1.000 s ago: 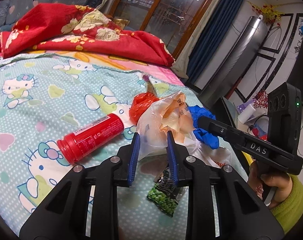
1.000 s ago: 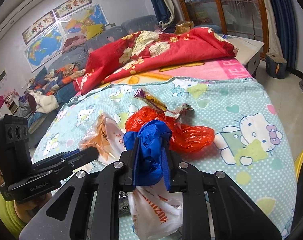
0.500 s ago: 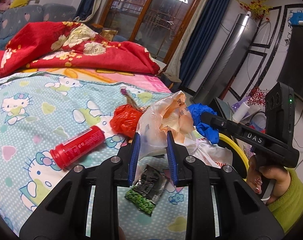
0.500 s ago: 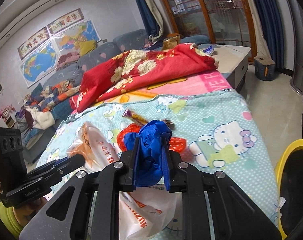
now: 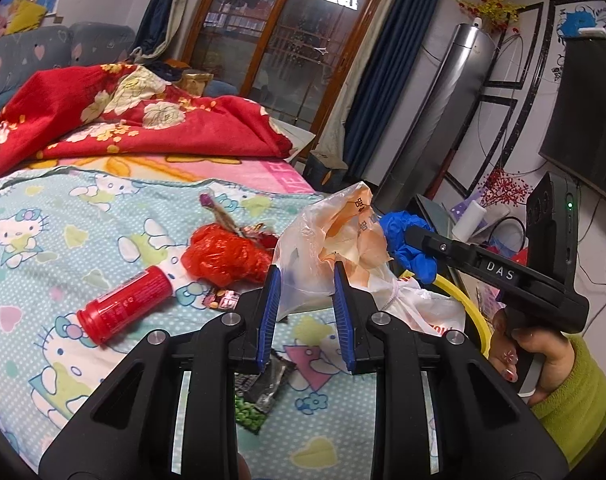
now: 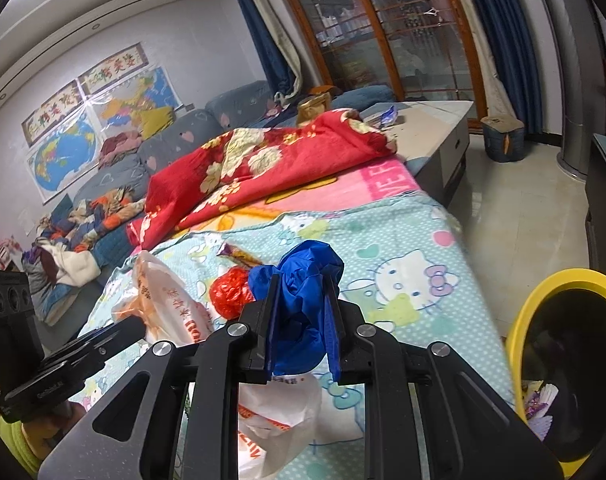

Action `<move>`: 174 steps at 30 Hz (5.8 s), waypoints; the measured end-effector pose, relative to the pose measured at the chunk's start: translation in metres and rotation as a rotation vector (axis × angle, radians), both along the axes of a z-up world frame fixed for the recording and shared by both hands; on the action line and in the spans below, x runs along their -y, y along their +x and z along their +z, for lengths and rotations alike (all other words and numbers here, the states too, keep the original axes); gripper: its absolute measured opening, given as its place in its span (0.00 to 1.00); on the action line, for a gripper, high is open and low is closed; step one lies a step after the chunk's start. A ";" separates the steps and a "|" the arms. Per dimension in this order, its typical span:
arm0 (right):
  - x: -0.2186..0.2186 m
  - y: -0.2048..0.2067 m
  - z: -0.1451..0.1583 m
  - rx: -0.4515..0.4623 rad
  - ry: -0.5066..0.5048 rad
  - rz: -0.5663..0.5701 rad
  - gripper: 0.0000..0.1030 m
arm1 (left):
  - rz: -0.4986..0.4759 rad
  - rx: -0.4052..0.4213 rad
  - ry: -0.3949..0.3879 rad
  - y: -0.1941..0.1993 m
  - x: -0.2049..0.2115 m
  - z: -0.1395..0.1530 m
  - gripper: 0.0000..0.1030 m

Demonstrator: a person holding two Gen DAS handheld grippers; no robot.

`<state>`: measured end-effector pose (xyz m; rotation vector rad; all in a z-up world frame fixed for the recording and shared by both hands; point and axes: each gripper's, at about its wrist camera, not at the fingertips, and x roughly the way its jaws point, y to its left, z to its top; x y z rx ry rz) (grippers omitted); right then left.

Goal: Collect trash
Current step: 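Carry the blue glove and clear plastic bag over the yellow-rimmed bin with both grippers, then open both grippers to drop the glove and plastic bag into the bin, then move both open tools back over the remaining trash on the bed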

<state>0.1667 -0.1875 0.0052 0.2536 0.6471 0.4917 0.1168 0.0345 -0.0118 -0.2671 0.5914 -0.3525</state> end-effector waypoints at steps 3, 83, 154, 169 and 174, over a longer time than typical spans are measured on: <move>0.011 -0.002 0.002 0.008 0.004 -0.027 0.18 | -0.005 0.006 0.004 -0.001 0.006 0.002 0.19; 0.263 -0.016 -0.050 -0.059 0.010 -0.508 0.20 | -0.360 -0.032 0.268 0.046 0.277 -0.043 0.19; 0.112 -0.031 0.007 0.091 -0.105 -0.211 0.63 | 0.019 0.157 0.174 0.008 0.122 0.018 0.89; 0.046 -0.034 0.009 0.108 -0.141 -0.064 0.64 | 0.139 0.159 0.154 0.006 0.064 0.021 0.89; 0.027 -0.035 0.008 0.108 -0.150 -0.019 0.64 | 0.184 0.146 0.151 0.009 0.043 0.020 0.89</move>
